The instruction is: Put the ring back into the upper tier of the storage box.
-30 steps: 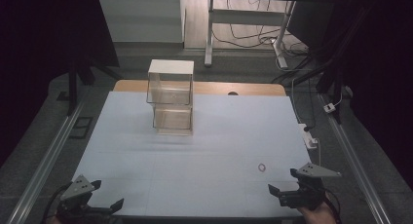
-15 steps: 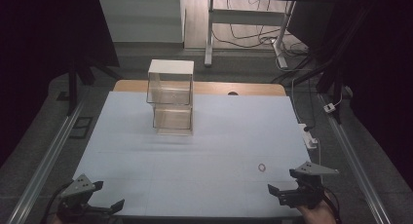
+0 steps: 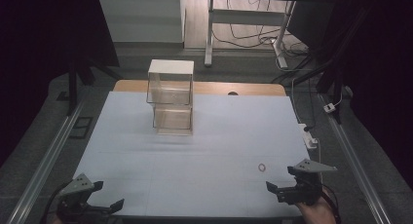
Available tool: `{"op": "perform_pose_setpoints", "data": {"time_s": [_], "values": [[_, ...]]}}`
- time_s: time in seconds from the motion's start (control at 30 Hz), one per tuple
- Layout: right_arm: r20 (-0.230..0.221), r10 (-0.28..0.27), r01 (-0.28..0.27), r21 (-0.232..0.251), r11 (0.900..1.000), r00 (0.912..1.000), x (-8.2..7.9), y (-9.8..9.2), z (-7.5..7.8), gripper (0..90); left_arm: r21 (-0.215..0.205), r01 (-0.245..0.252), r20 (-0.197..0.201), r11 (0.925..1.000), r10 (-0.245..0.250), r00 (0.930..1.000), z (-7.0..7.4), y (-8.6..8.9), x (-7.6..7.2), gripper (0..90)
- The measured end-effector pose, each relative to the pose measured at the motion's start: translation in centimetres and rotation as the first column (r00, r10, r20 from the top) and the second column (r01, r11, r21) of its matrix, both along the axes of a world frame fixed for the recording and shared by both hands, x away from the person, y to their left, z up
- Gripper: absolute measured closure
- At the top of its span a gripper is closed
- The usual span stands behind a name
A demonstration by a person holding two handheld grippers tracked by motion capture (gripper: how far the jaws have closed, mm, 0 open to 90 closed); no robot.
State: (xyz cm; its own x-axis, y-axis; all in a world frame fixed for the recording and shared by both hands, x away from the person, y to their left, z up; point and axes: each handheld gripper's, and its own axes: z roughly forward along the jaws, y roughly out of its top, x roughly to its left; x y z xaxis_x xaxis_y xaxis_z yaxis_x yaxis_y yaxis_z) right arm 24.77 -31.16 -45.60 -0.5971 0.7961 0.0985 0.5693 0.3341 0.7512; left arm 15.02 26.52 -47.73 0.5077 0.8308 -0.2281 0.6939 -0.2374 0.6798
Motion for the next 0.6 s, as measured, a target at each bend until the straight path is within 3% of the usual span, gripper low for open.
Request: {"op": "perform_pose_setpoints", "data": {"time_s": [0.3,0.5,0.6], "values": [[0.006,-0.005,0.005,0.002,1.0,1.0,0.8,0.3,-0.1,0.0,0.014,-0.006,0.0,0.9999,0.006,1.0,0.0,-0.1,0.0,0.2],[-0.017,-0.017,0.017,0.015,1.0,0.9997,1.4,0.7,-0.5,0.0,0.022,-0.01,-0.001,0.9997,0.01,0.9999,0.0,-0.2,0.0,0.0],[-0.014,-0.015,0.015,-0.003,1.0,0.9998,1.9,0.9,-0.7,0.0,0.023,-0.009,-0.002,0.9997,0.009,1.0,0.0,-0.2,0.0,0.0]]}}
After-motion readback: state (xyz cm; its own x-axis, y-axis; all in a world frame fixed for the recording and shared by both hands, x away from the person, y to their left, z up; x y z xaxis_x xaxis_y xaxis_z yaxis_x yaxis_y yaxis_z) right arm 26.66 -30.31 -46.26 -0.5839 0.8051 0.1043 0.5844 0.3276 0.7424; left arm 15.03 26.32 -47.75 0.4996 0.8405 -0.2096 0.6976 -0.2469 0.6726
